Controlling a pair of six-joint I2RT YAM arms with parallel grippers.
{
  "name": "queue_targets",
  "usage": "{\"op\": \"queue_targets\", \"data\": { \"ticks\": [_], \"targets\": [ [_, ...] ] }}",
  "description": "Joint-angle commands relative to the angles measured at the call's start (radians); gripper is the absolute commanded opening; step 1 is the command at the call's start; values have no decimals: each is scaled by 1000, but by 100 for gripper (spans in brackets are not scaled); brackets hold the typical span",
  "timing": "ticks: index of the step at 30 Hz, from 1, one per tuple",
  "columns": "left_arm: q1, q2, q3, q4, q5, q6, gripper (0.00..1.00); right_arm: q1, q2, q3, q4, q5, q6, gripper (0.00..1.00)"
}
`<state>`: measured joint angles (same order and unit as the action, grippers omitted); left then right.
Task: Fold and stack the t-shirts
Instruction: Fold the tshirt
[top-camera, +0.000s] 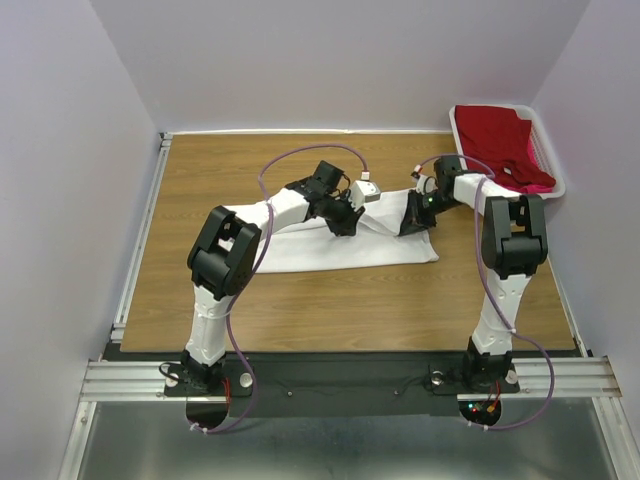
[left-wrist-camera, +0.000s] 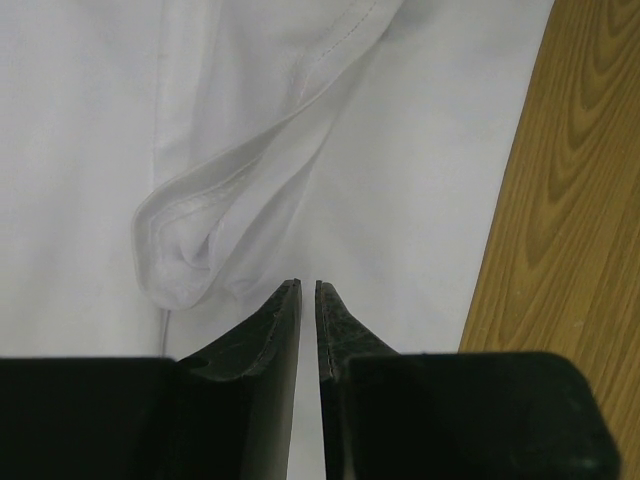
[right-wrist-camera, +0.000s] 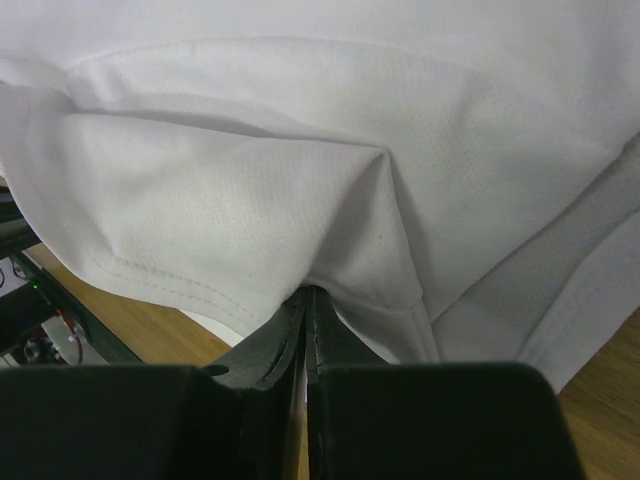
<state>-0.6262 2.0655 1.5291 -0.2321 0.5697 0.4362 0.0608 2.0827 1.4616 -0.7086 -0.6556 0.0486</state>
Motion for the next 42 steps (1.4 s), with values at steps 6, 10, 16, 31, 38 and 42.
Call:
{"op": "queue_targets", "data": {
  "ticks": [6, 10, 16, 31, 38, 42],
  "targets": [
    [0, 4, -20, 5, -19, 12, 23, 10, 34, 91, 49, -91, 40, 11],
    [0, 5, -21, 4, -19, 12, 23, 10, 72, 128, 57, -156, 57, 14],
    [0, -11, -23, 1, -18, 12, 23, 10, 116, 172, 130, -136, 115, 17],
    [20, 21, 69, -19, 13, -14, 25, -10, 56, 141, 278, -38, 224, 25],
    [36, 67, 149, -19, 52, -56, 27, -12, 62, 140, 297, 65, 249, 26],
    [52, 116, 200, -18, 56, -85, 27, -12, 36, 137, 299, 74, 237, 26]
  ]
}}
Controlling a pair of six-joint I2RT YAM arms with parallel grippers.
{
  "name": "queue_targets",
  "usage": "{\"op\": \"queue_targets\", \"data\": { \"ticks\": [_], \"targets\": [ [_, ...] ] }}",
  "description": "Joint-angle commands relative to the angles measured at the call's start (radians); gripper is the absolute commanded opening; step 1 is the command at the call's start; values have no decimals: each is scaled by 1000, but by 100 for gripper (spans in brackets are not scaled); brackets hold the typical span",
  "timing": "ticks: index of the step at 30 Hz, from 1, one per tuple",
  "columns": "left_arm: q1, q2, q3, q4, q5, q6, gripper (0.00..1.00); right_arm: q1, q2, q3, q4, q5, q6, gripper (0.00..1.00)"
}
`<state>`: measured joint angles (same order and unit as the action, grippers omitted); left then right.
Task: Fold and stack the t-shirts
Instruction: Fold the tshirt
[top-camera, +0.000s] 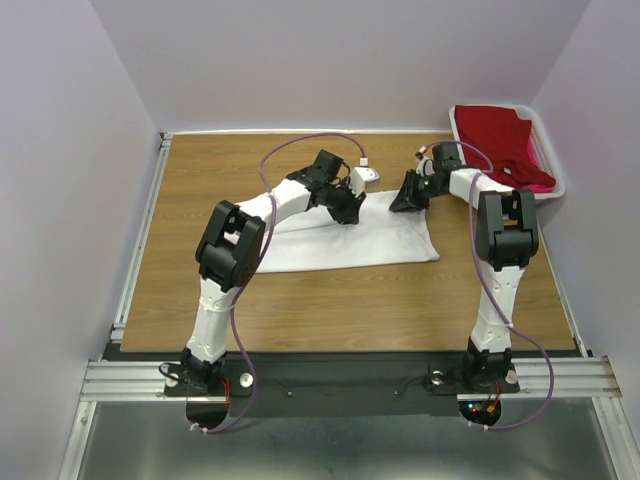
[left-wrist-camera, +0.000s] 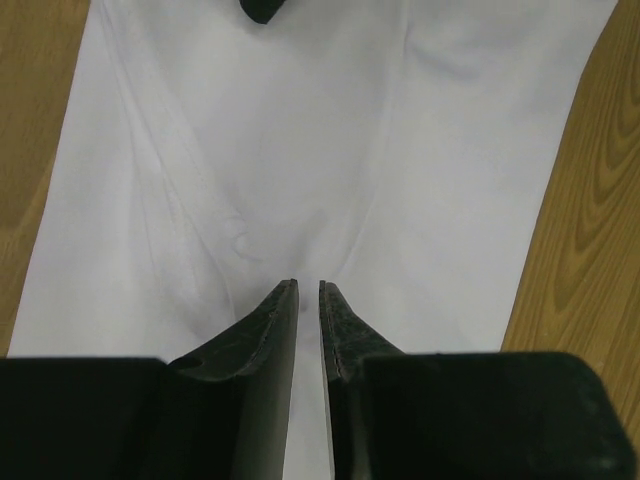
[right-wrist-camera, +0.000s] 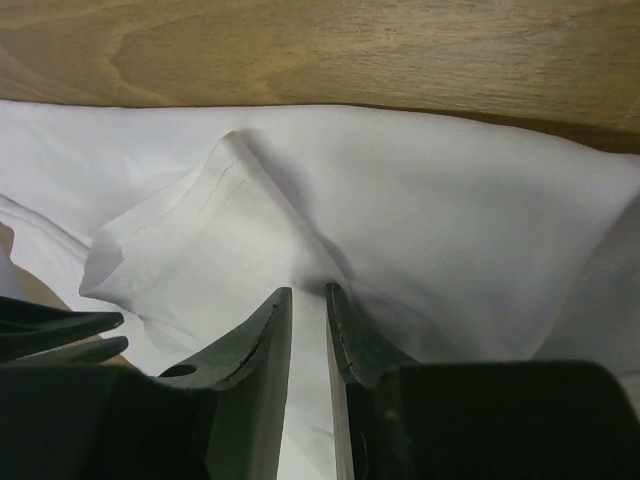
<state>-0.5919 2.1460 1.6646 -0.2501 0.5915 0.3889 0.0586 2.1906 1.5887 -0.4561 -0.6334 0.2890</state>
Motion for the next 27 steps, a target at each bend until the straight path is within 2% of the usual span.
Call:
{"op": "queue_targets", "data": {
  "ticks": [1, 8, 15, 22, 27],
  "targets": [
    [23, 55, 72, 5, 34, -53, 27, -9, -96, 8, 48, 37, -7, 25],
    [89, 155, 145, 3, 33, -130, 27, 7, -132, -6, 54, -68, -19, 28],
    [96, 172, 124, -23, 50, -125, 27, 37, -32, 5, 53, -5, -24, 29],
    [125, 33, 26, -22, 94, -134, 29, 37, 61, 108, 46, 175, -45, 30],
    [236, -145, -41, -72, 97, -119, 29, 37, 193, 318, 33, 300, -105, 31]
  ]
}}
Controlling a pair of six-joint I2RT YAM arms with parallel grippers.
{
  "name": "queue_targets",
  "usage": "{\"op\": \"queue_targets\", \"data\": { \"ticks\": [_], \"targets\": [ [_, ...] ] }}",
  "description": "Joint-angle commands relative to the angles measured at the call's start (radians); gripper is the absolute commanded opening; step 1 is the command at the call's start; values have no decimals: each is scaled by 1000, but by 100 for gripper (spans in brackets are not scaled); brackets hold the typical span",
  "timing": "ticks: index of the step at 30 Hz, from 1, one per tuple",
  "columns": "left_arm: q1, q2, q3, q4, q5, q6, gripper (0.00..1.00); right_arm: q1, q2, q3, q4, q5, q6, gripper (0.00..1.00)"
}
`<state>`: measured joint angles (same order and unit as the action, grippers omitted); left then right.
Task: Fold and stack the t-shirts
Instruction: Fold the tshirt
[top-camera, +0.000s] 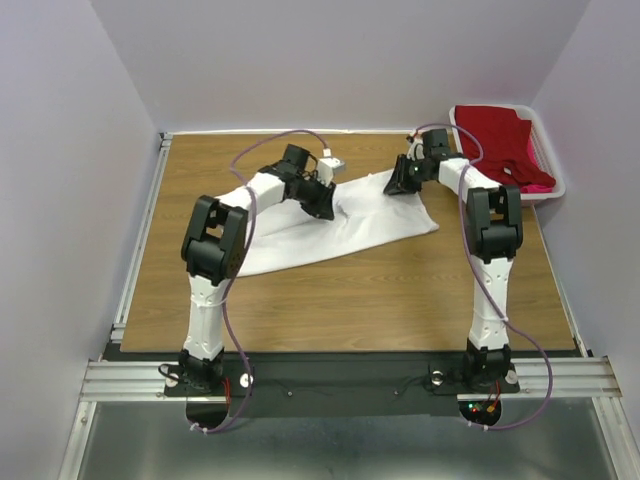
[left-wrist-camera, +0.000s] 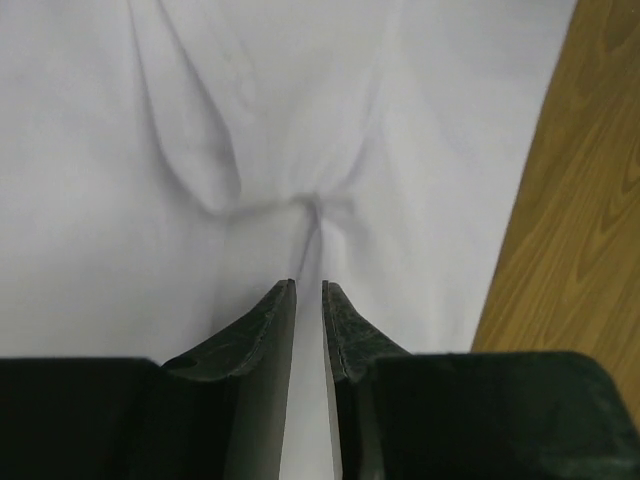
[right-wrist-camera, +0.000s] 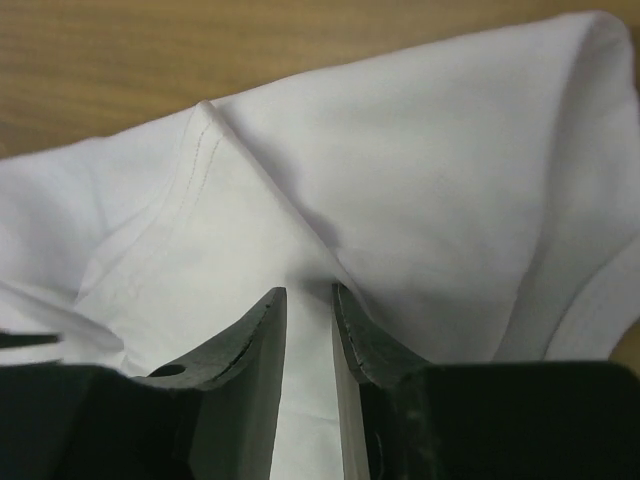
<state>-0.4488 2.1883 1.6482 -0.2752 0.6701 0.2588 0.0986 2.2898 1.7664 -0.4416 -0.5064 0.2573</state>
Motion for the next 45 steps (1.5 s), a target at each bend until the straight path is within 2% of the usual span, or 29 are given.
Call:
{"op": "queue_targets", "data": {
  "ticks": [1, 6, 7, 9, 10, 13, 20, 25, 28, 32, 36, 38, 42, 45],
  "targets": [
    [131, -212, -39, -58, 2, 28, 30, -2, 118, 181, 18, 190, -82, 31],
    [191, -298, -137, -125, -209, 239, 30, 21, 278, 468, 17, 206, -147, 40],
    [196, -300, -151, -127, -236, 262, 30, 23, 278, 532, 14, 198, -144, 43],
    [199, -298, -191, -111, -295, 319, 30, 27, 249, 551, 17, 180, -147, 52],
    [197, -288, -203, -102, -312, 330, 30, 27, 196, 539, 17, 181, -144, 56],
    [197, -251, -215, -82, -354, 370, 30, 27, 56, 467, 17, 175, -144, 61],
    [196, -222, -290, -64, -431, 433, 27, 27, -165, 176, 12, 196, -150, 61],
    [161, -295, -418, -119, -443, 471, 24, 27, -226, 19, -17, 239, -162, 61],
    [58, -393, -527, -183, -471, 494, 24, 29, -242, -28, -41, 266, -170, 61],
    [-138, -473, -608, -266, -423, 427, 21, 29, -237, -35, -101, 267, -184, 62],
    [-226, -522, -549, -330, -298, 353, 24, 27, -225, -54, -120, 249, -191, 61],
    [-234, -545, -484, -366, -227, 352, 25, 27, -187, -35, -121, 218, -187, 59],
    [-219, -590, -435, -345, -199, 359, 26, 27, -80, 51, -120, 172, -168, 55],
    [-163, -591, -410, -322, -170, 349, 26, 30, -4, 116, -120, 149, -155, 53]
  ]
}}
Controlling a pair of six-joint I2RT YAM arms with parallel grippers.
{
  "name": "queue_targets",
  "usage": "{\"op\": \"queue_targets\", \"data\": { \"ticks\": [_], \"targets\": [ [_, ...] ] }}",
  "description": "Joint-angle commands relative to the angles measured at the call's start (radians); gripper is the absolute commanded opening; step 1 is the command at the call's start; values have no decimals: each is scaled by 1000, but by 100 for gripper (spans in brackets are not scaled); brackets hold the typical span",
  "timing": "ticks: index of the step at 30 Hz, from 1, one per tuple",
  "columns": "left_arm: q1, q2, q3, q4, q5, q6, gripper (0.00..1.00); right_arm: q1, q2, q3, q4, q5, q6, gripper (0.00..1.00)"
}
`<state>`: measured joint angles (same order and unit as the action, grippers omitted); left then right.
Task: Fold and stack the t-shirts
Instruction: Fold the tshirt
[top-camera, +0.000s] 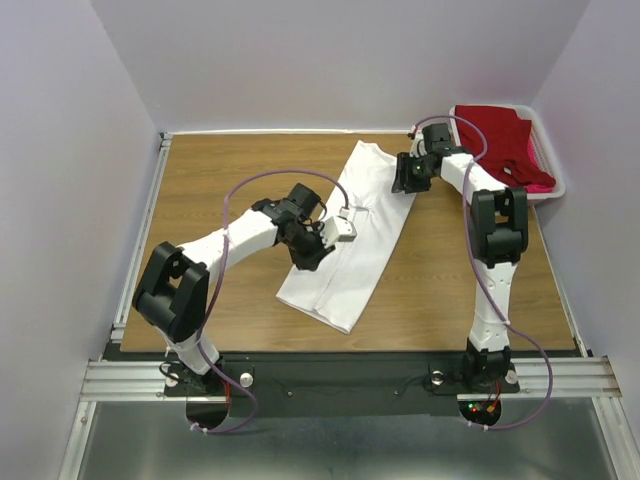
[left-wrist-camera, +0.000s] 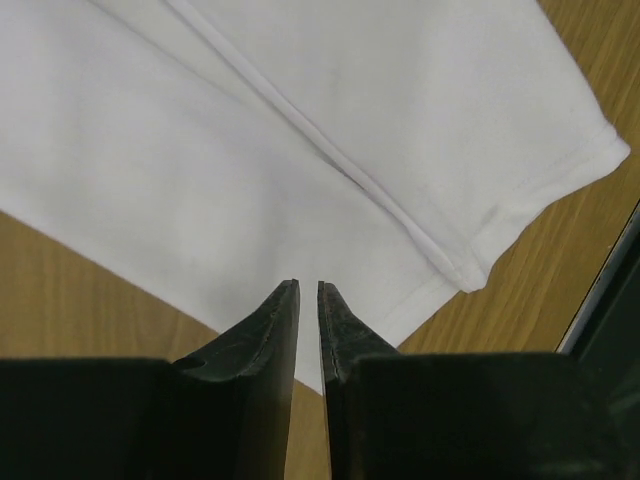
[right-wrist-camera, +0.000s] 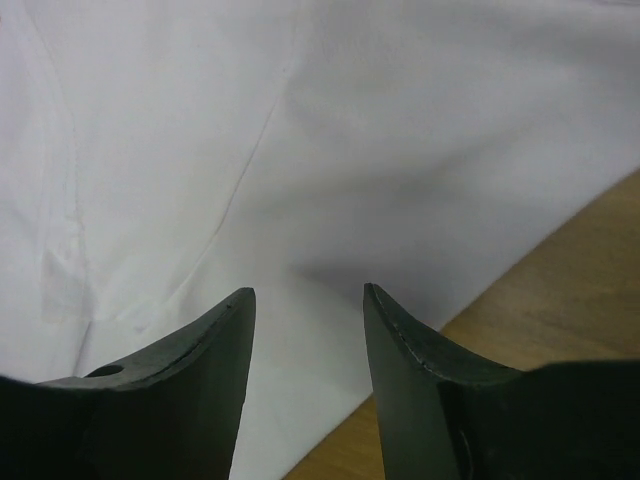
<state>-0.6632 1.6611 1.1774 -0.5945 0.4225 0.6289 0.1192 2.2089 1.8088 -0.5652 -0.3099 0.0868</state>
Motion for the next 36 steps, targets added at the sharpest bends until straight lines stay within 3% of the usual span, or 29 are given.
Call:
{"op": "queue_targets", "data": {
  "ticks": [1, 7, 14, 16, 20, 25, 28, 32, 36],
  "targets": [
    [86, -57, 70, 5, 87, -41, 26, 11, 119, 111, 4, -51, 21, 52],
    [201, -23, 64, 70, 113, -97, 26, 48, 259, 265, 4, -37, 13, 51],
    [208, -15, -19, 131, 98, -116, 26, 106, 437, 538, 4, -47, 1, 52],
    [208, -14, -28, 150, 110, -132, 26, 114, 448, 622, 4, -49, -12, 55],
    [206, -29, -44, 185, 159, -162, 29, 117, 355, 618, 2, -74, -56, 64],
    [208, -64, -56, 220, 176, -190, 30, 120, 13, 315, 1, -126, -108, 72],
    [206, -60, -62, 228, 173, -189, 30, 126, -124, 145, -9, -191, -91, 72],
    [205, -60, -91, 245, 168, -169, 30, 166, -303, -194, -50, -264, -33, 62],
    [183, -73, -160, 265, 124, -124, 30, 221, -415, -421, -48, -235, -68, 58]
  ]
}}
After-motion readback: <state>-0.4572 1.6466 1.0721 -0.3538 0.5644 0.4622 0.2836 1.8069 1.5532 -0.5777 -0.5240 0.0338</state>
